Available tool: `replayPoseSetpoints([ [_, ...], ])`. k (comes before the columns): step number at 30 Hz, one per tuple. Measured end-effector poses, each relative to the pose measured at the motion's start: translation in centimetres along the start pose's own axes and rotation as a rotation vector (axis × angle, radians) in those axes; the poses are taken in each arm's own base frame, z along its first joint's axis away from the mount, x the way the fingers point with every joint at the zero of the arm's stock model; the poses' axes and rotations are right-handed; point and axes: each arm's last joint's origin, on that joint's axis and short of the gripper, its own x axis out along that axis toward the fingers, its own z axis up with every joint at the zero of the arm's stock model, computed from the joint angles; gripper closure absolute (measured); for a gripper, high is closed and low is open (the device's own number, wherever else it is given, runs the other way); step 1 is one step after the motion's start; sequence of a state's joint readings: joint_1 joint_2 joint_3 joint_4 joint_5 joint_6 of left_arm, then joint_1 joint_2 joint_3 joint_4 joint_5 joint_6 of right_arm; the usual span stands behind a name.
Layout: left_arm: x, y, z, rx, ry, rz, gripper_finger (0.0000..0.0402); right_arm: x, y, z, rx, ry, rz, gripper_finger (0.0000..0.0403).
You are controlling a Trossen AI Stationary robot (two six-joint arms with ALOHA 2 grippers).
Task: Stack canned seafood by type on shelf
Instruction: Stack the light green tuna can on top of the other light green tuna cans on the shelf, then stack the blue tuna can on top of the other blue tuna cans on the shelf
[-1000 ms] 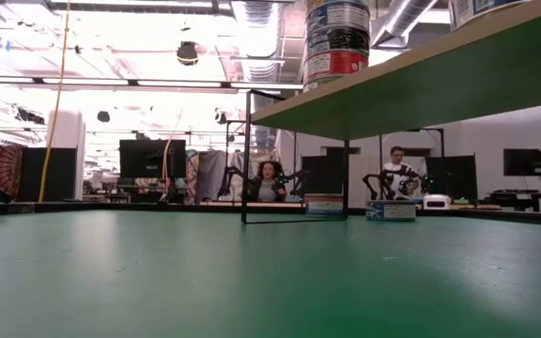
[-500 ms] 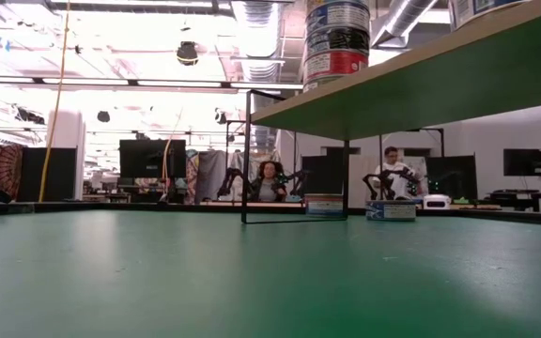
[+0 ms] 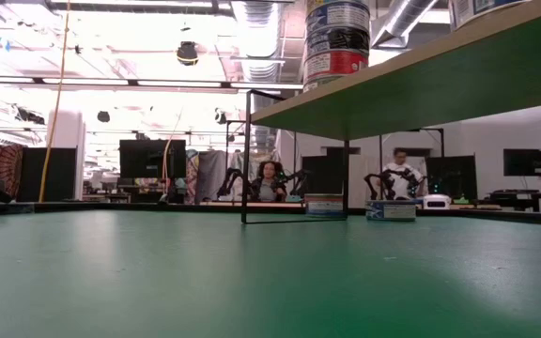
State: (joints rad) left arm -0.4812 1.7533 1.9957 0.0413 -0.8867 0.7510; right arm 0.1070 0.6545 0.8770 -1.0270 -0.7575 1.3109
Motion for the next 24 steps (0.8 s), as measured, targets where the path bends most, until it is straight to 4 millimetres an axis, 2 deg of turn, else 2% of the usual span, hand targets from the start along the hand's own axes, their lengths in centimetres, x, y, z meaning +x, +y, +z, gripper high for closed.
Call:
replayPoseSetpoints([
  [4, 0.2, -0.3, -0.7, -0.188, -0.019, -0.173, 0.0152, -1.0, 0.4, -0.5, -0.024, -0.046, -0.002, 0.0085],
  [8, 0.9, -1.0, -2.7, -0.281, 0.105, -0.305, 0.0152, -2.1, 0.1, -0.8, -0.050, -0.159, -0.055, 0.0085],
  [11, 1.0, -0.6, -3.4, -0.339, 0.163, -0.367, 0.0152, -2.5, -0.2, -0.7, -0.054, -0.248, -0.108, 0.0085],
  [17, -0.3, 0.8, -3.4, -0.399, 0.193, -0.393, 0.0152, -3.1, -1.3, -0.5, -0.027, -0.445, -0.263, 0.0085],
  [20, -0.8, 0.1, -4.1, -0.425, 0.193, -0.386, 0.0152, -3.4, -1.6, -0.2, 0.028, -0.579, -0.330, 0.0085],
  [24, -1.6, -1.5, -6.2, -0.456, 0.205, -0.385, 0.0152, -3.8, -1.7, 0.5, 0.107, -0.764, -0.386, 0.0085],
])
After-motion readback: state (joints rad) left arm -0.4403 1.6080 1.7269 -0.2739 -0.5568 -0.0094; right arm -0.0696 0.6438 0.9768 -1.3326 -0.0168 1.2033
